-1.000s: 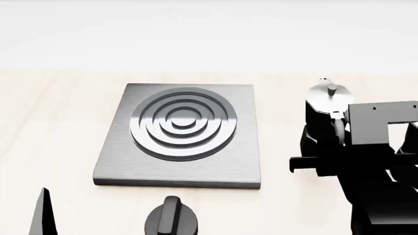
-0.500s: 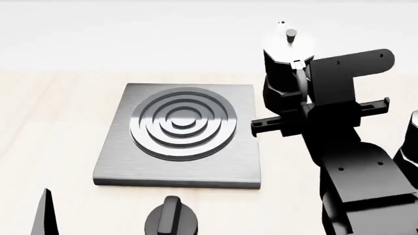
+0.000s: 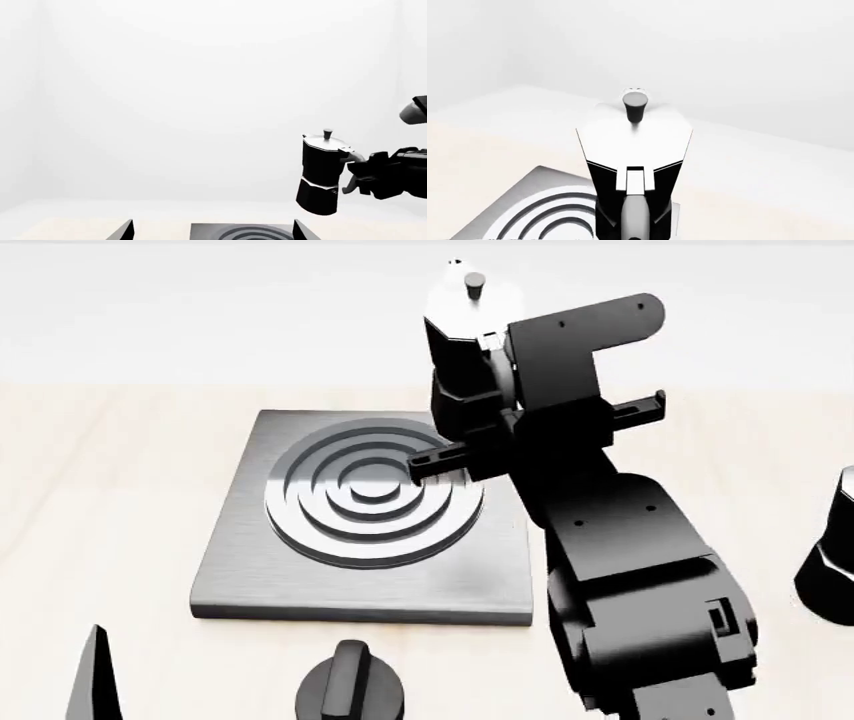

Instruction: Put both moka pots on the stove.

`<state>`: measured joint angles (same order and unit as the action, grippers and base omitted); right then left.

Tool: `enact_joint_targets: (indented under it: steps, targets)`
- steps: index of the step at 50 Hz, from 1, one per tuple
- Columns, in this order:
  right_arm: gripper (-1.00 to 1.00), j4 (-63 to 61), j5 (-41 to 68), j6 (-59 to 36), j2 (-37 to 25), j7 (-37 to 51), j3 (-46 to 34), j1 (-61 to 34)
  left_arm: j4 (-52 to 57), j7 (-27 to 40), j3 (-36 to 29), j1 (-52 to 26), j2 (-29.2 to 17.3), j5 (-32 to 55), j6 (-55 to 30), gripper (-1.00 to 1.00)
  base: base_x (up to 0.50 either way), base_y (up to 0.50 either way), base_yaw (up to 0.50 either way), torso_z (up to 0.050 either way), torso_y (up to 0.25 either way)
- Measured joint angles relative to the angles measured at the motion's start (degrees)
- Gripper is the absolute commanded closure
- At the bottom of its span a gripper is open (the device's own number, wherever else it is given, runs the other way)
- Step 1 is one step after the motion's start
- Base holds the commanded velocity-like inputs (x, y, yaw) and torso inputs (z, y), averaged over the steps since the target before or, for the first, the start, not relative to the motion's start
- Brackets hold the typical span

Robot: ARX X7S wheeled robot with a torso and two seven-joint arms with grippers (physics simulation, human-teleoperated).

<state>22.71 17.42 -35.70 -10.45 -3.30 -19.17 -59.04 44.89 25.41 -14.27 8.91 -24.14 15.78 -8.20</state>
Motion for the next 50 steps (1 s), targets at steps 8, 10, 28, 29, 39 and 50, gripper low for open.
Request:
enact_joint_targets:
  steps: [8,10,28,29,39,50]
  targets:
    - [1.0,5.5,0.1,3.5,3.1,-0.9,-1.0,-1.9,-0.1,0.1,0.1,0.0,-0.2,0.2,0.3,-1.0,0.0,0.0,0.0,0.0,0.0]
    - [1.0,7.2,0.0,4.5,3.8,-1.1,-1.3,-2.3,0.0,0.1,0.2,0.1,-0.2,0.3,0.4,-1.0,0.0,0.0,0.0,0.0,0.005]
    - [1.0,25.9,9.4,16.2,9.0,-0.8,-10.7,-9.2,-0.2,0.0,0.3,0.3,-0.5,1.0,1.3,-1.0,0.0,0.0,0.0,0.0,0.001]
    - [1.0,26.9,10.8,16.9,9.2,-0.6,-12.1,-9.7,-0.3,-0.1,0.3,0.3,-0.5,1.0,1.3,-1.0,0.0,0.0,0.0,0.0,0.01]
    - [1.0,35.1,31.2,25.3,9.9,1.9,-31.8,-13.9,-0.6,-0.2,0.2,0.3,-0.7,1.2,1.7,-1.0,0.0,0.0,0.0,0.0,0.001]
    - [1.0,38.4,47.9,31.7,10.2,3.7,-49.2,-16.7,-0.9,-0.1,0.1,0.2,-0.9,1.0,1.8,-1.0,0.0,0.0,0.0,0.0,0.001]
